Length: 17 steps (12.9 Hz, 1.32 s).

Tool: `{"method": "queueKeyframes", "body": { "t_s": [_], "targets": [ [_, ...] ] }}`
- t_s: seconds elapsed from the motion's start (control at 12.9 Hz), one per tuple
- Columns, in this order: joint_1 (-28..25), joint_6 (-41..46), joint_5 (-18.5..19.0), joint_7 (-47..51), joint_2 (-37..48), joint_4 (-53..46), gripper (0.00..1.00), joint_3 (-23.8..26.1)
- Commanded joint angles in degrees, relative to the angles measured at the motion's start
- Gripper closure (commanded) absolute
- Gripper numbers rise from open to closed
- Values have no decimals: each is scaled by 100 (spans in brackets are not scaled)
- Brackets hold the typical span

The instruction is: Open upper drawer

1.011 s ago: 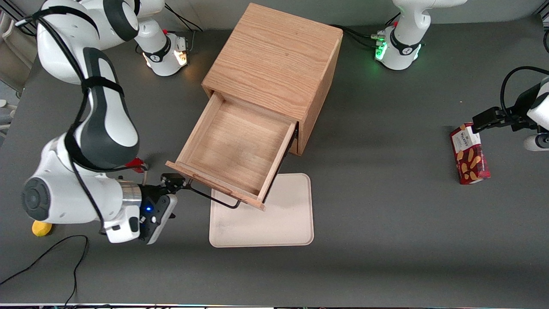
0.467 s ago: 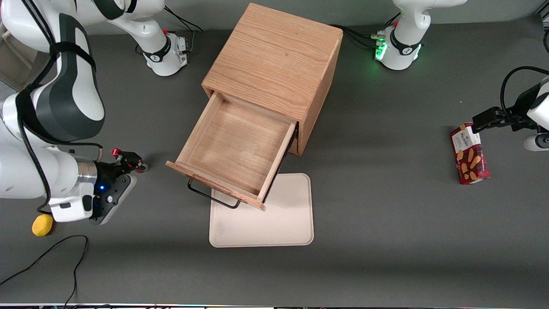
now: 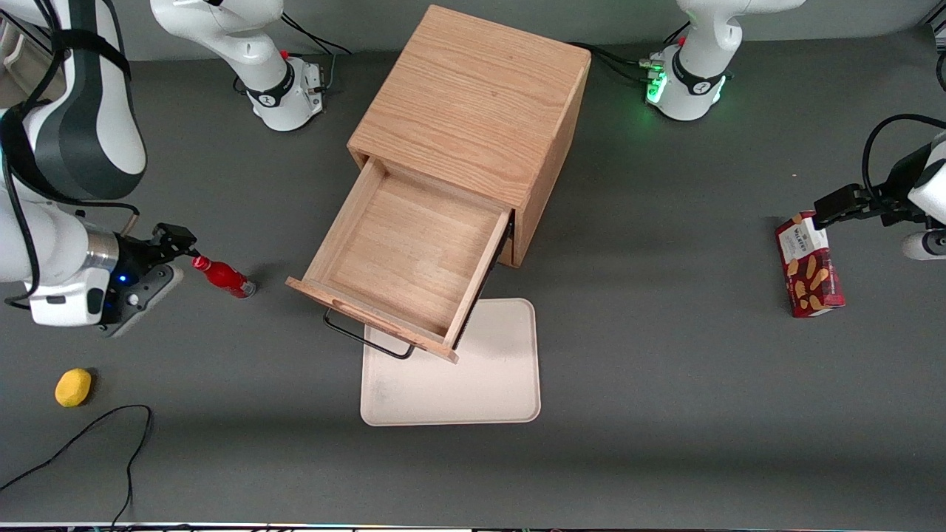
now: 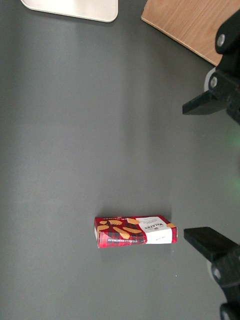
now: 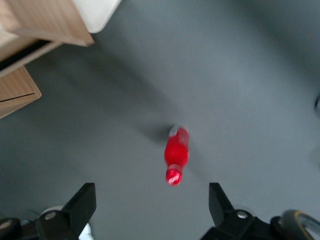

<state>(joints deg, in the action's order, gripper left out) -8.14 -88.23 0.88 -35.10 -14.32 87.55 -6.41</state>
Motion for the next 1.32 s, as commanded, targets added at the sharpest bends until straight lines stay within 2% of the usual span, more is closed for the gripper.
{"method": "queueKeyframes", "body": {
  "t_s": [0.0,0.23,0.39,0.47,0.54,0.62,0.7,0.78,1.09,1.24],
  "targets": [
    [-65,-150,132,1491,386,641,0,-236],
    [-4,-28,-69,1901,430,484,1,-369],
    [-4,-45,-1137,2374,413,185,0,-911],
    [-21,-45,-1404,2376,395,123,0,-1053],
    [-21,-54,-1267,2376,404,114,0,-1081],
    [-65,-54,-874,2376,413,87,0,-1064],
    [-170,-45,-279,2367,430,78,0,-1012],
    [-388,-62,-99,2384,430,87,0,-1037],
    [-635,-36,-106,3069,999,411,0,-1028],
    [-680,-36,-106,3079,1413,823,0,-1046]
  ]
}}
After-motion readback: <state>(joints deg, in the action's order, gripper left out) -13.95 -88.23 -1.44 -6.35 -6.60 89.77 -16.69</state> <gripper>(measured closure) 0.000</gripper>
